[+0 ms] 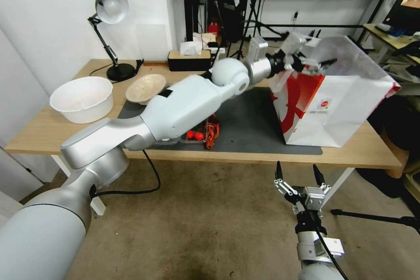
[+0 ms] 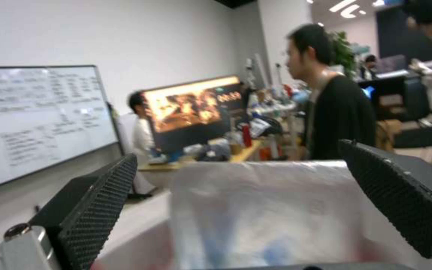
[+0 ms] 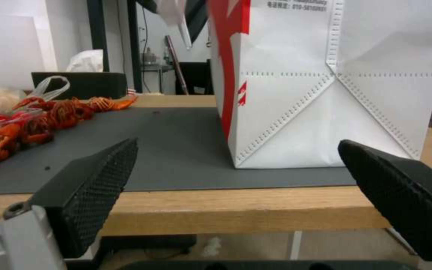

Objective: Pick up the trash from the table and place it into the takeout bag.

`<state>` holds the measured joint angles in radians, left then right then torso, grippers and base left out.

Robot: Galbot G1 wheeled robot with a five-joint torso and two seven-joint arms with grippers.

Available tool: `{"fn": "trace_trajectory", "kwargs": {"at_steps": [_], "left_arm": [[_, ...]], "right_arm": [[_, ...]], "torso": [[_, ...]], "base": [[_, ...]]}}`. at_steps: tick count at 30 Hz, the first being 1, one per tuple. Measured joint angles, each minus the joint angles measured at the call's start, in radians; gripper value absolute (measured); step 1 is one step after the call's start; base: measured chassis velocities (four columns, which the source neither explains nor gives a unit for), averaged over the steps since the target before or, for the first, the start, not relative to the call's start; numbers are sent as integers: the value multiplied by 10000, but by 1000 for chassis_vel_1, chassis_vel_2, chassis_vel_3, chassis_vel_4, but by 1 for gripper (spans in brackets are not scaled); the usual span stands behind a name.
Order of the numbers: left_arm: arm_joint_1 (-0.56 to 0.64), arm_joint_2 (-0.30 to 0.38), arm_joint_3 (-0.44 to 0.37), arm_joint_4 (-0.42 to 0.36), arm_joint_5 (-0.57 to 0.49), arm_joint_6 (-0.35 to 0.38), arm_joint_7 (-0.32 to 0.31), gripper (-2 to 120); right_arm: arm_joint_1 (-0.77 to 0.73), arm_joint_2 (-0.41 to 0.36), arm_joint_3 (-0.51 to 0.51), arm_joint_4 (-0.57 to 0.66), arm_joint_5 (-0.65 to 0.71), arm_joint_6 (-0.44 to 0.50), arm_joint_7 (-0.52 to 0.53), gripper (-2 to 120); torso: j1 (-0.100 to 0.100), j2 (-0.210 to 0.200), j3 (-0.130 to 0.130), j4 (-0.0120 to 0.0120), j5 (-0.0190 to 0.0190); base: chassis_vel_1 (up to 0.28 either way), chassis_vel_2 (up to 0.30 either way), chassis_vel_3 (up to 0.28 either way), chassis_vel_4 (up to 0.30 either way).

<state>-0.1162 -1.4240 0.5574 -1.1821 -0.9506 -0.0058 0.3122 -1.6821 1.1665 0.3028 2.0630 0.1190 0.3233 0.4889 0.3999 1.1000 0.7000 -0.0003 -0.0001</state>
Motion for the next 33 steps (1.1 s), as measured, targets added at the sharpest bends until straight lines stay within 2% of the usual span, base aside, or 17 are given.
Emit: {"fn": "trace_trajectory", "kwargs": {"at_steps": [2,4,6,10,12,14,17,19,21,22,23,25,26,27,30,31,33], "left_arm": [[164,569,-571,-316,-58,131,-106,100],[249,754,-717,-429,-66,148,-132,100],[726,1603,-1378,-1060,-80,233,-270,100],[1232,2247,-1945,-1546,-56,305,-335,100],[2007,3080,-2627,-2214,30,328,-436,100],[2260,3322,-2828,-2401,61,330,-444,100],[3393,4358,-3814,-3206,118,335,-531,100],[3603,4589,-4034,-3349,117,343,-551,100],[4090,5204,-4589,-3674,111,406,-608,100],[4523,5716,-5191,-3963,72,461,-658,100],[4523,5716,-5191,-3963,72,461,-658,100],[5056,6213,-5919,-4288,29,505,-801,100],[5532,6524,-6482,-4566,8,520,-1063,100],[5532,6524,-6482,-4566,8,520,-1063,100],[6696,6894,-7475,-5286,58,509,-2057,100],[6696,6894,-7475,-5286,58,509,-2057,100],[7553,6959,-8100,-5695,252,516,-2384,100]], "right_arm": [[26,-5,-9,35,0,-37,0,100],[28,-5,-14,42,0,-47,-1,100],[31,-5,-36,73,0,-91,-6,100],[28,-19,-48,84,0,-132,-11,100],[23,-43,-58,91,0,-150,-16,100],[19,-47,-61,92,0,-153,-17,100],[-7,-33,-86,93,-14,-164,-19,100],[-16,-26,-89,92,-26,-166,-19,100],[-48,-18,-96,93,-60,-177,-16,100],[-72,-15,-110,94,-95,-194,-13,100],[-72,-15,-110,94,-95,-194,-13,100],[-95,-5,-126,95,-130,-204,-8,100],[-110,4,-136,92,-146,-206,4,100],[-110,4,-136,92,-146,-206,4,100],[-128,13,-147,26,-158,-206,42,100],[-128,13,-147,26,-158,-206,42,100],[-126,19,-150,9,-159,-206,60,100]], "torso": [[0,0,0,2,-1],[1,0,0,3,-1],[0,0,0,5,-4],[0,0,0,5,-5],[0,1,0,5,-4],[1,1,0,5,-6],[0,0,0,2,-5],[0,1,0,2,-6],[0,1,0,3,-1],[0,1,-1,6,-5],[0,1,-1,6,-5],[0,1,-2,8,0],[0,1,-1,9,-1],[0,1,-1,9,-1],[0,1,-2,-2,4],[0,1,-2,-2,4],[0,1,-1,2,-3]], "base": [[0,0,0,0],[0,0,0,0],[0,0,0,0],[0,0,0,0],[0,0,0,0],[0,0,0,0],[0,0,0,0],[0,0,0,0],[0,0,0,0],[0,0,0,0],[0,0,0,0],[0,0,0,0],[0,0,0,0],[0,0,0,0],[0,0,0,0],[0,0,0,0],[0,0,0,0]]}}
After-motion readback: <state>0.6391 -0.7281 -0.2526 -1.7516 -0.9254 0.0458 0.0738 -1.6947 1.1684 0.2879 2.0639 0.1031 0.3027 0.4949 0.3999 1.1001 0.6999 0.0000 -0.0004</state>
